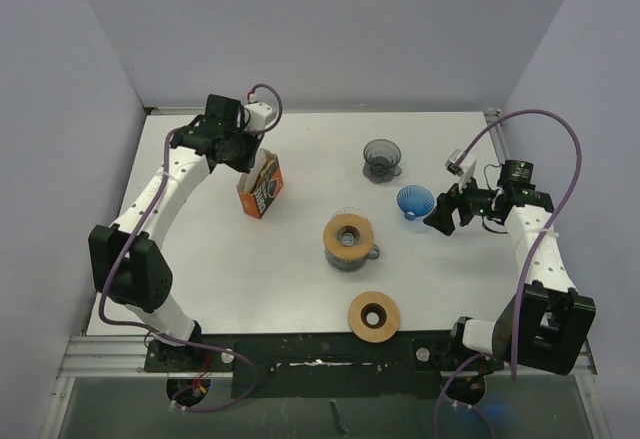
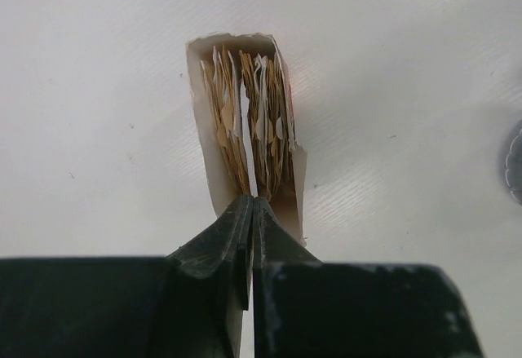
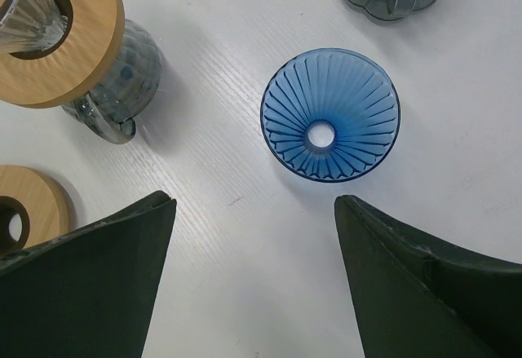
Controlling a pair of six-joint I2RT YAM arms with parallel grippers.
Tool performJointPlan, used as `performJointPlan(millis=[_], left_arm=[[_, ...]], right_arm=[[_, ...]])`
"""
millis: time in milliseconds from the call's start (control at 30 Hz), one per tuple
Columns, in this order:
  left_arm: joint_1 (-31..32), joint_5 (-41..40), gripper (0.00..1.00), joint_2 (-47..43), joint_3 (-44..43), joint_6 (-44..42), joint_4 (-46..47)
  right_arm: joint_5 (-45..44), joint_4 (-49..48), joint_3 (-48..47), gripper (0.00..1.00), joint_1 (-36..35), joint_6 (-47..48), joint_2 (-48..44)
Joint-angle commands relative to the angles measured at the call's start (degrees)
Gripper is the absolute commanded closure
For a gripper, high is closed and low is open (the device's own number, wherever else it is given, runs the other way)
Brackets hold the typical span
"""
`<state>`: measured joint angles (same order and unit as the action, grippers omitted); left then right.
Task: Place the coffee filter in the dripper
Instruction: Pick up the coffee filter from the coffee filter holder.
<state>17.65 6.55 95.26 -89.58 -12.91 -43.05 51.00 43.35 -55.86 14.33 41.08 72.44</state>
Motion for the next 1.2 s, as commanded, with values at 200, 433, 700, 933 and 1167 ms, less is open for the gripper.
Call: performJointPlan(millis=[200,433,700,933,1167], left_arm=[[0.1,1.3,0.88,-1.5,1.2,-1.5,5.1],[0.1,0.8,0.75,-0.5,1.2,-1.0,6.4],[-0.7,-2.0,0.65,0.3,2.7,-0.6,9.0],[-1.6,-1.4,0.65,1.7,3.0,-0.5,9.4],[-1.6,0.4,0.83,1.6,3.3,-0.3,8.9]], right_arm=[[0.6,-1.2,-0.6,0.19,0.4,0.3,0.4],[0.4,-1.2,-0.6,0.19,0.4,0.3,0.3],[0.2,-1.3,-0.5,0.18,0.4,0.3,0.4],[0.1,-1.2,-0.5,0.18,0.4,0.3,0.3],[0.2,-1.2,-0.5,0.18,0.4,0.3,0.3]])
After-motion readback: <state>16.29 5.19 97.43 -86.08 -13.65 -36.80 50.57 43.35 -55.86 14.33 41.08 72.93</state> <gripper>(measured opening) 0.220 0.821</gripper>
